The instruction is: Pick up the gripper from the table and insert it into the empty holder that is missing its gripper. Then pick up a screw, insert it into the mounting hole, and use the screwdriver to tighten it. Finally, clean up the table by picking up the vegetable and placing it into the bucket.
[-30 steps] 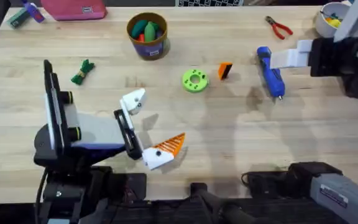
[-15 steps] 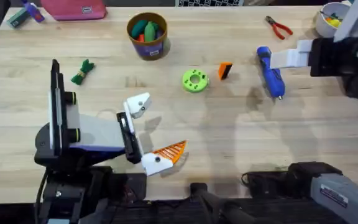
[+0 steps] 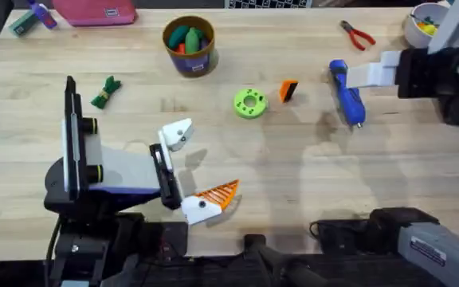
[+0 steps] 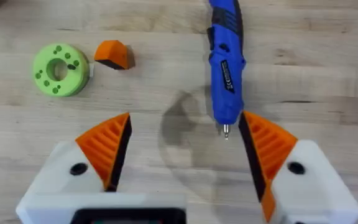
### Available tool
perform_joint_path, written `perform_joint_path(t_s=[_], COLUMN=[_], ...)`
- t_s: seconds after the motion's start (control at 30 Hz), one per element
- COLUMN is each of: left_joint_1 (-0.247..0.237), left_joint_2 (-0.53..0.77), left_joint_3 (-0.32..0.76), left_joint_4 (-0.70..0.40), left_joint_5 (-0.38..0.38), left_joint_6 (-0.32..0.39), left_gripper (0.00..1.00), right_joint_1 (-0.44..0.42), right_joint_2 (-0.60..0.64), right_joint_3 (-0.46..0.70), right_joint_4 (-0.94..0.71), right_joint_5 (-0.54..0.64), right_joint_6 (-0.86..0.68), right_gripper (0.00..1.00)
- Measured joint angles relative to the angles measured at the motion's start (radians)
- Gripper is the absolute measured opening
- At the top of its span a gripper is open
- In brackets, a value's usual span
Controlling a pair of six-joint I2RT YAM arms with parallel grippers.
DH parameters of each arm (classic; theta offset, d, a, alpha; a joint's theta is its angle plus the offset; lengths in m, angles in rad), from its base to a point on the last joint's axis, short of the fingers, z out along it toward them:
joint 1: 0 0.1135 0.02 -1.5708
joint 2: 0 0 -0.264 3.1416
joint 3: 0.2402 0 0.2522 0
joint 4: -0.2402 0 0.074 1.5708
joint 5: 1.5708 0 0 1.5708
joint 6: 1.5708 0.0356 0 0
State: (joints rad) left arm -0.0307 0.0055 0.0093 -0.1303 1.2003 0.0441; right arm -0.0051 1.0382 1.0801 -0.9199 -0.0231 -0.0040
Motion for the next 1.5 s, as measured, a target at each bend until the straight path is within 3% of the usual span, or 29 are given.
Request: perform_joint_path(t_s=[0.73, 1.0, 1.23, 1.5], left_joint_1=[0.0, 0.0, 0.0, 0.0], left_joint_2=[0.0, 0.0, 0.0, 0.0], left_joint_3=[0.0, 0.0, 0.0, 0.0], left_joint_4=[0.0, 0.0, 0.0, 0.0], left_joint_5=[0.0, 0.0, 0.0, 0.0], left_joint_6=[0.0, 0.0, 0.0, 0.0], left_gripper=[0.987, 0.987, 0.987, 0.987], right_joint_1=[0.0, 0.003, 0.062, 0.176], right_joint_2=[0.0, 0.012, 0.201, 0.478], right_joint_3=[0.0, 0.0, 0.067, 0.383], right_joint_4=[0.0, -0.002, -0.094, -0.252], right_joint_5=[0.044, -0.041, -0.072, -0.047], right_joint_6=[-0.105, -0.103, -0.056, 0.075], right_gripper=[0.994, 0.994, 0.993, 0.994])
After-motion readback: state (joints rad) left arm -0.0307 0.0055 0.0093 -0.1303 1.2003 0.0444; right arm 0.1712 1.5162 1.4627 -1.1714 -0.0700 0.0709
